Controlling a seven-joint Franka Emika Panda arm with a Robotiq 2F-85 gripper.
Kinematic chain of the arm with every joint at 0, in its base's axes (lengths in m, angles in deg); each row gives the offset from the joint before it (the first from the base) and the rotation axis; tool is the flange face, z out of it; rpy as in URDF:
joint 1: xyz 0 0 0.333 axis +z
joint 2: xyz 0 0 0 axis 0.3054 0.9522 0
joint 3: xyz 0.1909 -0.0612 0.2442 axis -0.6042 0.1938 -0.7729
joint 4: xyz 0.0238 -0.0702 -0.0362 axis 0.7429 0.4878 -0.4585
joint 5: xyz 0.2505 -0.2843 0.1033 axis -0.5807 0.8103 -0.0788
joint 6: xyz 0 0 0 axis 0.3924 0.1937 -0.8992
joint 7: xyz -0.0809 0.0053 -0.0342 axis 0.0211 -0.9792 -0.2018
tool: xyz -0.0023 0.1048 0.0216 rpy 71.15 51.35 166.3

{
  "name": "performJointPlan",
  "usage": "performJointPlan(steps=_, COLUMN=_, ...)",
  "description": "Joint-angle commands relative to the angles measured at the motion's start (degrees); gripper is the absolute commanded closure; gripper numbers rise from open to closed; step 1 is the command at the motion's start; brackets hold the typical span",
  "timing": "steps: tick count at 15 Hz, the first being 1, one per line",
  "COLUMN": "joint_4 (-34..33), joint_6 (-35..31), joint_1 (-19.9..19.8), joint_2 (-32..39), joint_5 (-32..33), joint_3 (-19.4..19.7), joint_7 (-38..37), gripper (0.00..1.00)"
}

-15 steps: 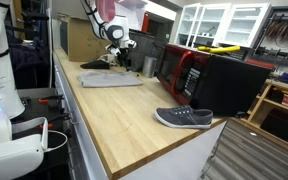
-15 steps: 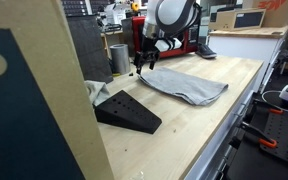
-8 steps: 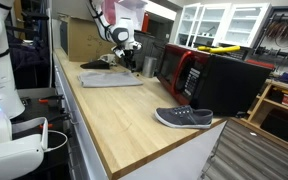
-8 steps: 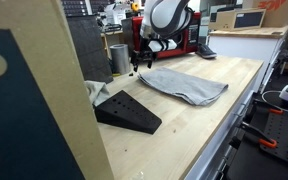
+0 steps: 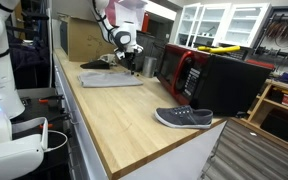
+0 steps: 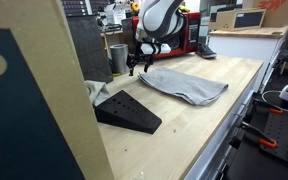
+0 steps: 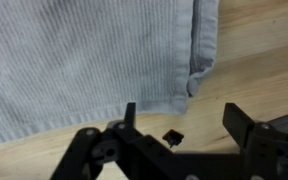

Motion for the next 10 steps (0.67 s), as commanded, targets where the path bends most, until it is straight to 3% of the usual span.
performJointPlan(steps=1, joint_4=-2.10, joint_6=2.97, joint_1=1.48, joint_2=0.40, joint_5=-1.44, joint_3=1.47, joint_7=-3.98, gripper=0.42)
performJointPlan(steps=8, joint_4=-1.23, joint_6=4.95, joint_1=3.23, joint_2=-2.12, joint_5=-0.19, joint_3=3.82, joint_7=-9.57, gripper=0.95)
performJointPlan(steps=10, joint_4=-1.38, joint_6=6.47, joint_1=3.23, joint_2=-1.90, joint_5=-0.42, joint_3=3.72, joint_7=-9.89, gripper=1.00)
